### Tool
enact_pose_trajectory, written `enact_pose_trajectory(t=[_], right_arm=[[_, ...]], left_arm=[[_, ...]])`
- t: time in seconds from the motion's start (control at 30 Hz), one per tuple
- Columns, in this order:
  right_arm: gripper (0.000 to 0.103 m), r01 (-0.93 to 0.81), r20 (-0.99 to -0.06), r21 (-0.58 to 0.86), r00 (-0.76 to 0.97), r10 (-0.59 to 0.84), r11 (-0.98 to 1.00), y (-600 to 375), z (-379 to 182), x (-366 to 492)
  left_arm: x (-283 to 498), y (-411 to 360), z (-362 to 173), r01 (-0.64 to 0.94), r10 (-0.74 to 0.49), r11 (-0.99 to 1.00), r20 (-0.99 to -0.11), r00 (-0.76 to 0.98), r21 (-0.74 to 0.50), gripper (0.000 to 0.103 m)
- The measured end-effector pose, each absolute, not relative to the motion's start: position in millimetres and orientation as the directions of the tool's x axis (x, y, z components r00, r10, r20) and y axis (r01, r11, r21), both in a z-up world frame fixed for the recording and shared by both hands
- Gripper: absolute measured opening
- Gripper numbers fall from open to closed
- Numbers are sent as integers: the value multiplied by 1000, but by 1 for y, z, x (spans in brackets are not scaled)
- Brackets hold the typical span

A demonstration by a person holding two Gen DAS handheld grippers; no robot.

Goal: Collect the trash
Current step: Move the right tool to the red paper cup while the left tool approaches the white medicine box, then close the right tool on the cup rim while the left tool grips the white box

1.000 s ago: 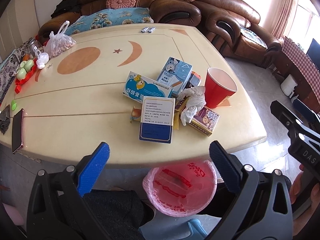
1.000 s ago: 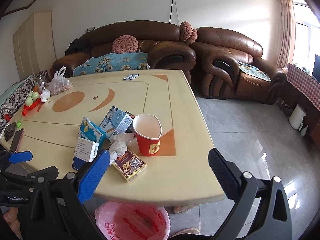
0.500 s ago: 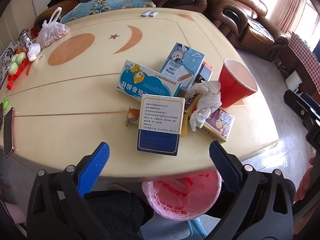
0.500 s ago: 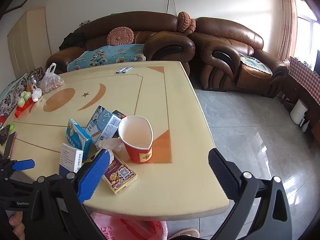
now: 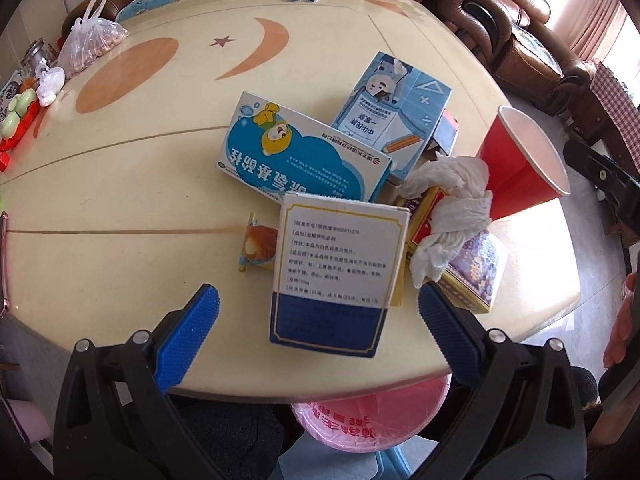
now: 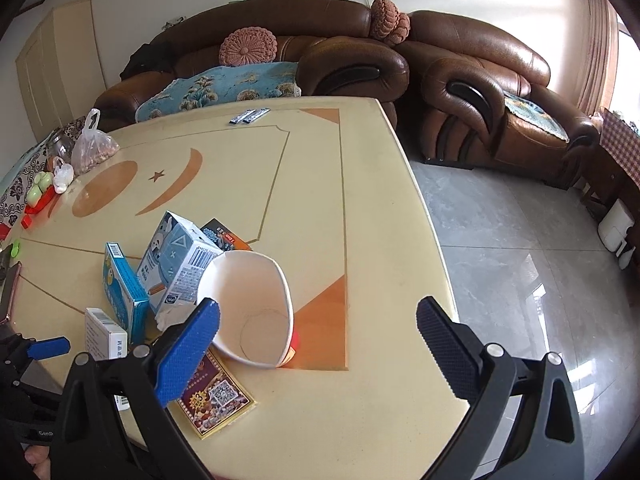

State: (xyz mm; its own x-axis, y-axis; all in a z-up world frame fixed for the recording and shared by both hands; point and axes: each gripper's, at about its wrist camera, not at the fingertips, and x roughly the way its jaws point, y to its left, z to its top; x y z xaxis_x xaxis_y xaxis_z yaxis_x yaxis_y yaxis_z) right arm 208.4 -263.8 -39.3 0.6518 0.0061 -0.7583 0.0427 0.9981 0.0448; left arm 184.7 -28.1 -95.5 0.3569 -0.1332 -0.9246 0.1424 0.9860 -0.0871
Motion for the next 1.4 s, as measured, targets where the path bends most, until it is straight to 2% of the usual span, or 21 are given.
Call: enact_pose_trajectory(t=[0.27, 0.47, 0.6, 0.73, 0.83, 0.9, 1.03, 1.2, 1.4], right_arm=[[95, 7, -785, 70, 618, 51, 997, -268, -58, 235], [75, -19, -808, 69, 586, 67, 997, -262, -69, 248], [58, -29, -825, 83, 558, 85, 996, -261, -79, 254], [54, -34, -829, 110, 548, 111, 993, -260, -85, 255], [42, -36, -823, 133, 553, 131, 990, -261, -85, 253], [33, -41, -821, 159, 550, 155, 986, -262, -84, 253], [29, -54, -822, 180, 540, 180, 982, -259, -86, 252], [11, -60, -821, 188, 539, 190, 980, -254, -83, 250], [6, -54, -815, 159, 557, 161, 986, -253, -77, 244]], left_arm=[[201, -24, -110, 120, -149, 986, -933, 328, -115, 98], [208, -26, -115, 129, -144, 986, -934, 326, -107, 98], [212, -27, -116, 135, -149, 985, -932, 332, -109, 98], [213, -27, -116, 140, -148, 984, -929, 340, -105, 98], [213, -25, -114, 136, -157, 984, -922, 355, -115, 97], [214, -24, -113, 132, -167, 983, -918, 359, -127, 95], [215, -18, -114, 120, -194, 980, -916, 350, -162, 87], [215, -11, -113, 99, -186, 982, -915, 358, -161, 74], [213, -1, -112, 59, -214, 977, -911, 352, -207, 61]])
